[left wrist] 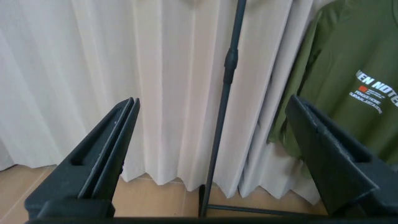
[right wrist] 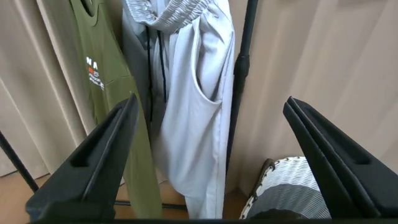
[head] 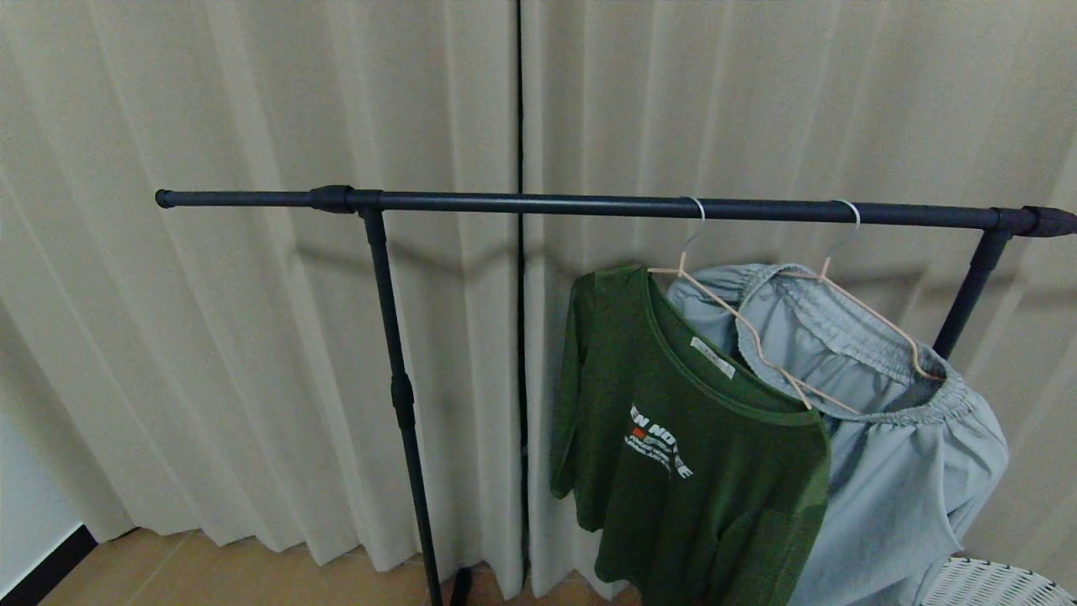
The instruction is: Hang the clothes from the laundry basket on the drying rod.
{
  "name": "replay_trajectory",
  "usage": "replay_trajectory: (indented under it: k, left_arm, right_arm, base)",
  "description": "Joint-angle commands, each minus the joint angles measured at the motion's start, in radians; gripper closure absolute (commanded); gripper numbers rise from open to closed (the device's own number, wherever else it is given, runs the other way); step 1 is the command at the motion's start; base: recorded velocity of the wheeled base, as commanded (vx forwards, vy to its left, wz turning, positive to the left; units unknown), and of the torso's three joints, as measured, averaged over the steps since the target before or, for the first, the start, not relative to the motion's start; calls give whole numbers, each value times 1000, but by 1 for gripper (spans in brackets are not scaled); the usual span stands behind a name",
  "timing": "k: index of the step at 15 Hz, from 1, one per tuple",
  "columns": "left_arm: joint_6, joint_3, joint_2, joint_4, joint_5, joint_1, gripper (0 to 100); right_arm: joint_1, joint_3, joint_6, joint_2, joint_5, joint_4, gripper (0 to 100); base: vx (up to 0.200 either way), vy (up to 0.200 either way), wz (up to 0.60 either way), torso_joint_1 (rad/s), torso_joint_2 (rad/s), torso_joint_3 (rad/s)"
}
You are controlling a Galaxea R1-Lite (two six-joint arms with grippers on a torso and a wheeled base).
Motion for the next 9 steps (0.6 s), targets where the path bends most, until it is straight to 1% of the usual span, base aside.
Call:
replay_trajectory:
  k: [1, 9]
  left_arm:
    - [0, 0, 0, -1, 0, 0, 0]
    - [0, 0, 0, -1, 0, 0, 0]
  right_arm:
    - [1, 0, -1, -1, 14, 0, 0]
    - [-1, 1, 2, -1, 11, 0, 0]
  base:
    - [0, 0, 0, 0, 0, 0]
    - [0, 0, 0, 0, 0, 0]
